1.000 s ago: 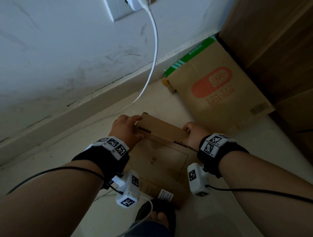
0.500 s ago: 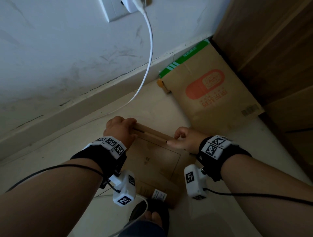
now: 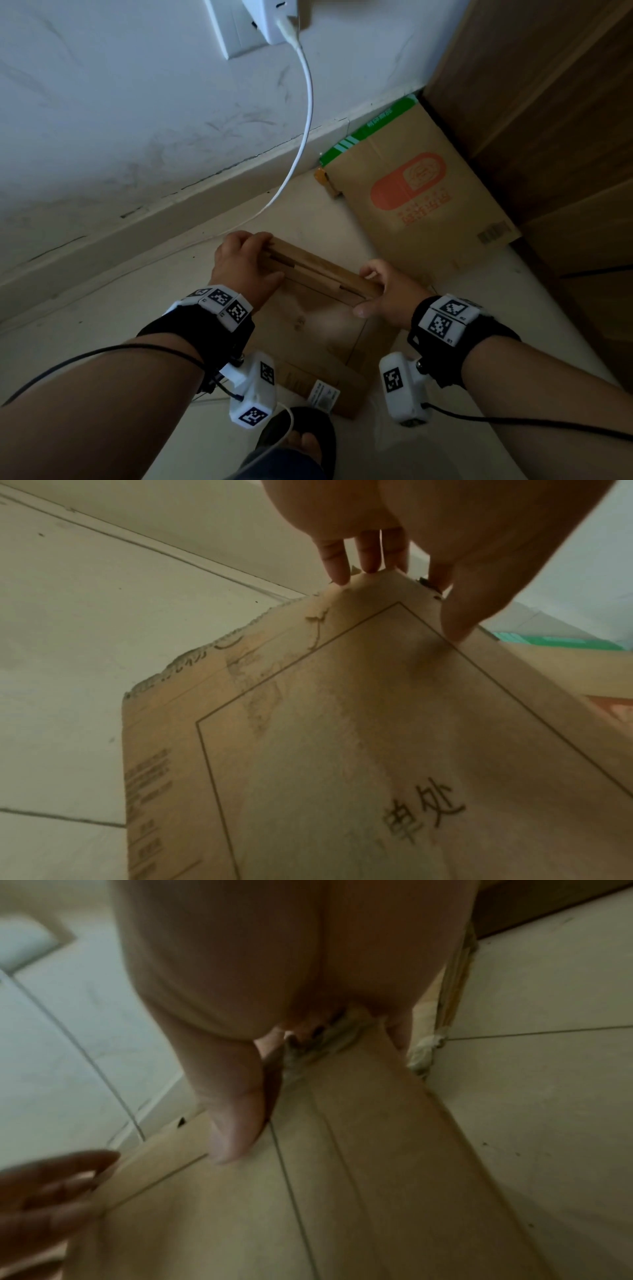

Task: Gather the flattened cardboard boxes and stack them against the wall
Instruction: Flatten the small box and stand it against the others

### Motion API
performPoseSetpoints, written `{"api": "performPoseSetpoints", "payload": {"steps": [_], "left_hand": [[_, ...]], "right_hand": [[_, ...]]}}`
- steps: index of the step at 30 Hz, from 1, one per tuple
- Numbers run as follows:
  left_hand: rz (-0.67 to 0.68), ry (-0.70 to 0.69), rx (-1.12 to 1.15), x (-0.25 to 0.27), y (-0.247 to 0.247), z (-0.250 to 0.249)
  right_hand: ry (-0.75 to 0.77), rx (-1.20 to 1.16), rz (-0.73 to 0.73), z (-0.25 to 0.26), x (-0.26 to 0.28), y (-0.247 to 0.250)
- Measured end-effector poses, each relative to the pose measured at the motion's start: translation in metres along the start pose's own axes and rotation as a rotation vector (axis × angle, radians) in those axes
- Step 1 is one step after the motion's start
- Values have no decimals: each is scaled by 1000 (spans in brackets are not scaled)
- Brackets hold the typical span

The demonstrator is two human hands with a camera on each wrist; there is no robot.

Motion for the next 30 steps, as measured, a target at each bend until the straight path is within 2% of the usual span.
{"api": "performPoseSetpoints", "payload": {"steps": [6,14,19,24,27,30], "left_hand": [[-20,-11,170,17,16,-32],[-49,-8,357,52,19,-88],[126,-9,506,68,5,-125],[357,26,730,86,-7,-152],[480,71,852,95,-11,-162],[558,29,875,101,-13,-167]], "right_hand": [[2,7,-165,22,36,42],[44,41,-423,44,112,94],[46,201,-527,50,147,110],[35,337,-578,47,177,126],[65,354,-590,45,190,138],[89,299,-593,38,200,150]]}}
Point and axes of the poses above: each hand's wrist, its own x-axis away from the middle knuckle, its own y-axis out of the back of the hand, z = x × y, the point moved 1 cm from there along -x, towards the middle knuckle, and after that the axes turned 11 degrees about y, right-handed, at the moved point
